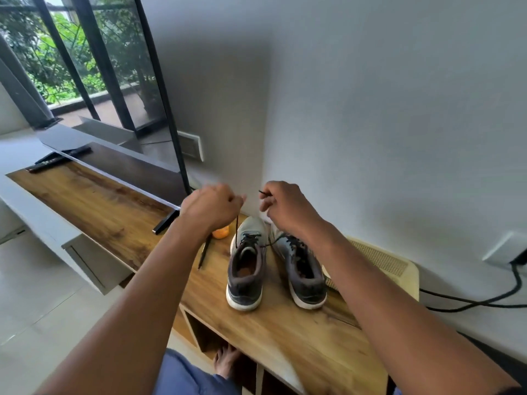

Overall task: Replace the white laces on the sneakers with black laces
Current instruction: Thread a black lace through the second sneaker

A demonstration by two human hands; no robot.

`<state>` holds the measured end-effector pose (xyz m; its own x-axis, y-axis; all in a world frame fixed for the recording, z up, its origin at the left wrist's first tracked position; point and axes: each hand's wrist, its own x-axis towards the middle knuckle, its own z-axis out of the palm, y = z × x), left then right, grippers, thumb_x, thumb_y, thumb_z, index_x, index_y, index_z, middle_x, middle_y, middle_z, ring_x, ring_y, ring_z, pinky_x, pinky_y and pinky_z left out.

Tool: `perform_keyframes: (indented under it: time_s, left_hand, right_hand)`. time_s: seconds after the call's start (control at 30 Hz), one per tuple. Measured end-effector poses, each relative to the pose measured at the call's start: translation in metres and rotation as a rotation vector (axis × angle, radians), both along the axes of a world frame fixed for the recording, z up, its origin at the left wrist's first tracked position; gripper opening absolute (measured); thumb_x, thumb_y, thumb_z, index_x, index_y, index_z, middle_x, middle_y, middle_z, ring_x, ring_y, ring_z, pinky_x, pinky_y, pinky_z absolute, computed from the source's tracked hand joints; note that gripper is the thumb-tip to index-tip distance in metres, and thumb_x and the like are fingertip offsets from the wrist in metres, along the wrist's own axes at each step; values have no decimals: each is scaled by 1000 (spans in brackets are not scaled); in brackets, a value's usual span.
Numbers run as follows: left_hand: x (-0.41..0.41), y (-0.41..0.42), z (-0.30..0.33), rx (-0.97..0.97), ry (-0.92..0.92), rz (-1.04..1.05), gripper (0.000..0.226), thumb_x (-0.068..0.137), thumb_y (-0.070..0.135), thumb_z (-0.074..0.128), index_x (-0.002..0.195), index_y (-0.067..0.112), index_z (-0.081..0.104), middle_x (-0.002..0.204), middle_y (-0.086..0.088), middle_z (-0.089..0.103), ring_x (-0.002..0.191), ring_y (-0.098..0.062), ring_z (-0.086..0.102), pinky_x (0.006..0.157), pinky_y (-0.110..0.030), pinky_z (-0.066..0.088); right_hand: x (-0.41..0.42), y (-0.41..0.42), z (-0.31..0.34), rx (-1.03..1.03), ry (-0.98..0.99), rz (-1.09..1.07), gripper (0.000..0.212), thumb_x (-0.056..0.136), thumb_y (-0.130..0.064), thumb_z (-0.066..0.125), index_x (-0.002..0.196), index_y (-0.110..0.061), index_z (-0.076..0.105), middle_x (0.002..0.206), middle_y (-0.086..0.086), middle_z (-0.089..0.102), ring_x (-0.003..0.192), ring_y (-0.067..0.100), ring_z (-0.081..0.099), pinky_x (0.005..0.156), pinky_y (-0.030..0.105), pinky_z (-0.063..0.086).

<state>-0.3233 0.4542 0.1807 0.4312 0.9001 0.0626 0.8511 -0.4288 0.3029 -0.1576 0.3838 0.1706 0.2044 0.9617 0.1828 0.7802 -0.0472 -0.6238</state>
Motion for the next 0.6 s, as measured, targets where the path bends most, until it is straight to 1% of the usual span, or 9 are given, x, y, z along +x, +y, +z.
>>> perform_keyframes:
  time_s: [0.07,0.1,0.17,0.23,0.33,0.4,0.47,0.53,0.6]
  left_hand:
    - [10,-11,24,100,-73,-14,54,105,58,46,68,19,57,72,-3,62,69,-24,62,65,-37,53]
    - [13,-16,34,143,-109,-29,55,105,56,47,66,18,57,68,-3,61,66,-25,62,62,-36,51]
    - [19,-22,53,214,-169,-68,53,106,52,45,67,18,58,66,-3,60,67,-29,62,64,-39,54]
    - [23,-26,70,264,-218,-111,49,106,49,44,70,20,59,67,-2,59,66,-29,61,63,-39,54]
    - [27,-31,85,329,-269,-190,40,107,43,47,73,24,57,67,1,59,63,-21,59,61,-38,51]
    - [30,-34,88,331,-279,-223,29,106,38,55,80,27,62,71,5,62,65,-15,61,66,-38,57]
    - [31,-36,86,352,-314,-223,20,103,35,64,86,26,72,74,10,65,66,-8,63,68,-35,60]
    - [31,-36,85,403,-371,-210,16,98,35,73,89,24,80,75,13,68,68,-4,65,67,-30,60]
    - [31,-36,86,446,-437,-195,14,92,37,80,90,23,83,75,12,71,69,-2,66,66,-27,60]
  right_hand:
    - [0,-7,14,160,117,-1,28,92,10,52,105,-7,72,93,9,73,83,24,72,82,44,62]
    - [0,-11,21,228,194,0,30,94,10,53,103,-9,73,91,8,73,78,23,73,78,42,63]
    - [0,-17,33,330,399,24,32,100,8,52,104,-15,75,88,8,74,74,23,75,74,39,64]
    - [1,-21,41,377,568,41,30,104,3,50,106,-17,72,89,7,77,76,24,76,75,38,64]
    - [1,-27,42,399,712,24,19,105,0,51,108,-8,67,93,9,79,80,25,77,73,35,62]
    - [1,-29,40,433,779,9,17,104,-2,57,108,-5,73,94,10,80,81,24,77,69,31,59]
    - [2,-30,41,447,819,-10,15,102,-13,65,107,-8,78,95,8,80,87,24,77,68,31,56]
    - [4,-29,42,440,860,-15,18,100,-20,69,109,-8,80,98,9,80,94,25,76,70,31,54]
    - [6,-25,42,429,900,-10,19,100,-20,70,110,-9,80,99,9,80,97,27,75,71,32,53]
